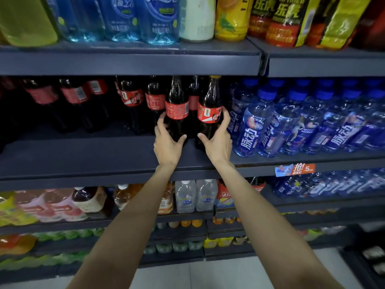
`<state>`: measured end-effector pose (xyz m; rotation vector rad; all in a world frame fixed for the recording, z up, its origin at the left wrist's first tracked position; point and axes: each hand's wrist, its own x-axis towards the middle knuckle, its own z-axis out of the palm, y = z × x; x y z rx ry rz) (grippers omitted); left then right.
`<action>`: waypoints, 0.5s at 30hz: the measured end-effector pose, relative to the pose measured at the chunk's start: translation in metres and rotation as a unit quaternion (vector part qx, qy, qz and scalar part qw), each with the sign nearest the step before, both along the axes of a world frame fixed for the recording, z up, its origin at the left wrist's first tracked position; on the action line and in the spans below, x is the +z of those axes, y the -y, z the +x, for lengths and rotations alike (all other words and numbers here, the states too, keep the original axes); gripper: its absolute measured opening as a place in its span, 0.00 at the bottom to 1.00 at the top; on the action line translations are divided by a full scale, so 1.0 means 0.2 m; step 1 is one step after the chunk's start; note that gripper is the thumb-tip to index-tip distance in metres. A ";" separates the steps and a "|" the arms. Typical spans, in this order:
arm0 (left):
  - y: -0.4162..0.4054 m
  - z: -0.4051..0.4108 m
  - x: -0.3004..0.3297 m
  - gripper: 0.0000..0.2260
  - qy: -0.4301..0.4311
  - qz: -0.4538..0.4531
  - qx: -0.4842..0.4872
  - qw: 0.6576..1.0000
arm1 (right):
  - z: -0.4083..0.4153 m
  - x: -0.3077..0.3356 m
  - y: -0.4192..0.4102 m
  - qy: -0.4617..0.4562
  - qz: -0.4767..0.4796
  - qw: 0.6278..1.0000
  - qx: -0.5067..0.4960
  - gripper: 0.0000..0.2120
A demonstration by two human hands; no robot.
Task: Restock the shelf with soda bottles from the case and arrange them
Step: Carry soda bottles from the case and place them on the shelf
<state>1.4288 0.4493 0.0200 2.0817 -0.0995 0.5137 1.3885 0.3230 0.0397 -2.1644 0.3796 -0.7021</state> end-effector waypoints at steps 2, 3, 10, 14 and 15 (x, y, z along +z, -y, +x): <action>0.01 0.00 0.00 0.38 0.005 -0.005 0.009 1.000 | 0.00 -0.01 -0.01 0.000 0.008 1.000 0.013 0.45; 0.01 -0.01 0.00 0.38 0.006 -0.005 0.013 1.000 | 0.00 -0.01 -0.01 -0.002 0.013 1.000 0.023 0.46; 0.03 -0.23 0.06 0.26 -0.017 -0.016 0.011 1.000 | -0.20 -0.01 0.07 -0.081 -0.023 0.992 0.091 0.37; 0.11 -0.54 0.11 0.14 -0.043 -0.025 -0.111 0.993 | -0.57 -0.05 0.20 -0.084 -0.058 0.986 0.129 0.27; 0.15 -0.62 0.11 0.12 -0.059 -0.021 -0.154 0.986 | -0.69 -0.07 0.26 -0.088 -0.070 0.986 0.123 0.23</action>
